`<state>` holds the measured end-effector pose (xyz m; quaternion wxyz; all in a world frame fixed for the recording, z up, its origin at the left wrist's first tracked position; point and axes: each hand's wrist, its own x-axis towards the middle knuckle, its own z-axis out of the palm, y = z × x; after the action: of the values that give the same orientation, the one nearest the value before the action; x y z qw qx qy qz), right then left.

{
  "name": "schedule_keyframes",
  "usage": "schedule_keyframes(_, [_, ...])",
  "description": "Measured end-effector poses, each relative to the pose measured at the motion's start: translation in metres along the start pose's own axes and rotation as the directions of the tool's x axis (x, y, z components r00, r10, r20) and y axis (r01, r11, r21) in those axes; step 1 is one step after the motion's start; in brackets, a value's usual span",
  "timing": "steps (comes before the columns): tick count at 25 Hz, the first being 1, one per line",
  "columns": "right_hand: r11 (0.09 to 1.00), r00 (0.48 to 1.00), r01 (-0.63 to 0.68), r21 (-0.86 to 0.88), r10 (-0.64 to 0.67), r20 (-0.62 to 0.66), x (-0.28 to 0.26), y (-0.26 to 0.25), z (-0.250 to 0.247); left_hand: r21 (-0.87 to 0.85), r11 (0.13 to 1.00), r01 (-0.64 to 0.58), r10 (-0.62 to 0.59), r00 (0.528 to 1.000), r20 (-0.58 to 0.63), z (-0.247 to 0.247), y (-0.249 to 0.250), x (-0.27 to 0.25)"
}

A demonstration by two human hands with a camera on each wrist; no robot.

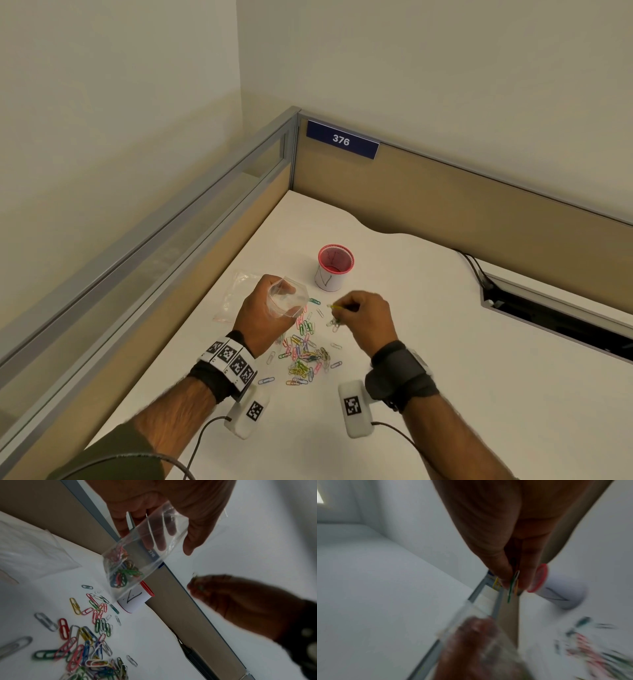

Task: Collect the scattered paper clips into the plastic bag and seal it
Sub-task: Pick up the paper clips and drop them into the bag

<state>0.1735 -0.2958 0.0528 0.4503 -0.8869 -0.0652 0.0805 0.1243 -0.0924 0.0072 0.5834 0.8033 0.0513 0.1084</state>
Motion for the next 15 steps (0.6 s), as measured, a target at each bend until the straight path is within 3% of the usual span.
schedule_keyframes(5, [0.976,0.975,0.211,0.048,-0.207,-0.075,-0.003,-0.067,-0.004,-0.004,1.0,-0.004,0.004,1.0,0.029,0.011,0.004,0.001])
schedule_keyframes(11, [0.898,0.94,0.34,-0.28,-0.332,0.078,-0.008,-0.081,0.027,0.02,1.0,0.001,-0.001,1.0,0.012,0.018,0.012,0.004])
schedule_keyframes(15, [0.86,0.918,0.397,-0.32,-0.365,0.157,-0.018,-0.085,0.021,-0.002,1.0,-0.003,0.004,1.0,0.017,0.013,0.01,0.002])
